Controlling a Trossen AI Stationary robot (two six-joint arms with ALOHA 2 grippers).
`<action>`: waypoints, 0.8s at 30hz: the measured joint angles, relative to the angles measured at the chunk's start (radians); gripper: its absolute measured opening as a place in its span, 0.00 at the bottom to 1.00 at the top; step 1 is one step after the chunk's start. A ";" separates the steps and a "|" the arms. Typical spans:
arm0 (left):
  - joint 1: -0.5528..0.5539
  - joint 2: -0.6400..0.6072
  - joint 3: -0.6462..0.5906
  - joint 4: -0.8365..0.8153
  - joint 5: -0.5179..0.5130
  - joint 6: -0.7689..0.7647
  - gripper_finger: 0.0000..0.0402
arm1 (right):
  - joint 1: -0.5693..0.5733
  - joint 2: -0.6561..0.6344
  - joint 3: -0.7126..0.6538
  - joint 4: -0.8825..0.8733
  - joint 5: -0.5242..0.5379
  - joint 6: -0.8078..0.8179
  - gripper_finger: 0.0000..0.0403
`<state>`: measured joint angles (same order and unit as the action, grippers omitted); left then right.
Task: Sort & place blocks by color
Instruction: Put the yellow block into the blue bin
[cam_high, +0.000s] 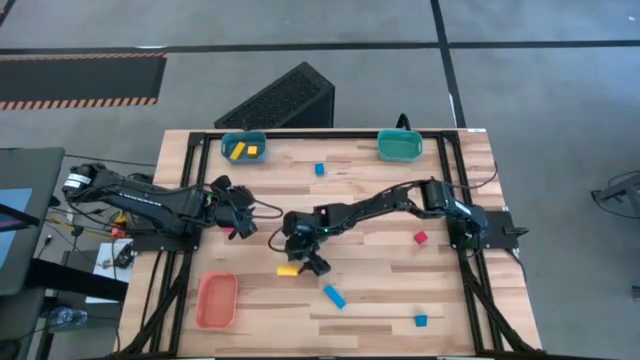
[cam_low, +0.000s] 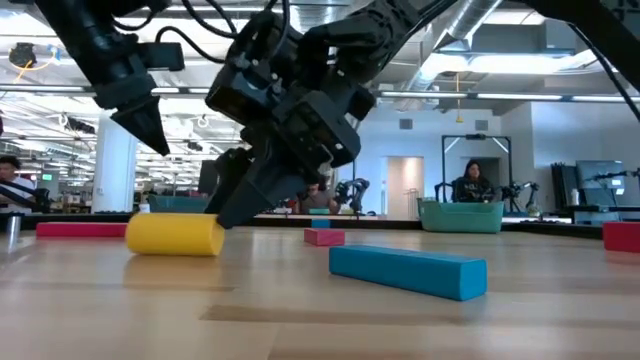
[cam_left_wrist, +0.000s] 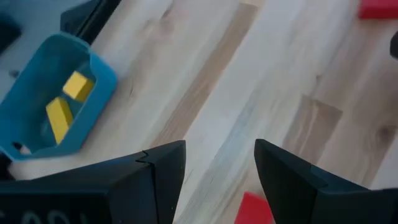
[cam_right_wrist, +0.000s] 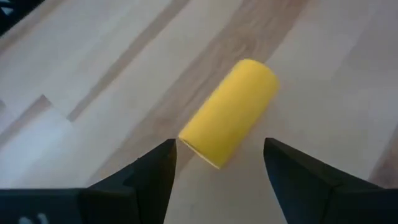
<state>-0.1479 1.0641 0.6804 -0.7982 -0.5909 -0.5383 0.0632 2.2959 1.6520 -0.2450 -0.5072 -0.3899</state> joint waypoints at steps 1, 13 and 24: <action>0.011 0.000 0.000 0.000 0.013 -0.007 0.45 | -0.004 0.000 0.000 0.007 -0.001 -0.002 0.66; 0.112 0.000 0.000 0.000 0.120 0.035 0.45 | -0.003 0.000 0.000 0.191 0.085 0.211 0.66; 0.156 0.000 0.000 0.002 0.178 0.111 0.45 | 0.000 0.000 0.000 0.177 0.081 0.154 0.66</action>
<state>0.0086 1.0641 0.6807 -0.7963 -0.4132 -0.4274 0.0629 2.2955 1.6520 -0.0678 -0.4266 -0.2355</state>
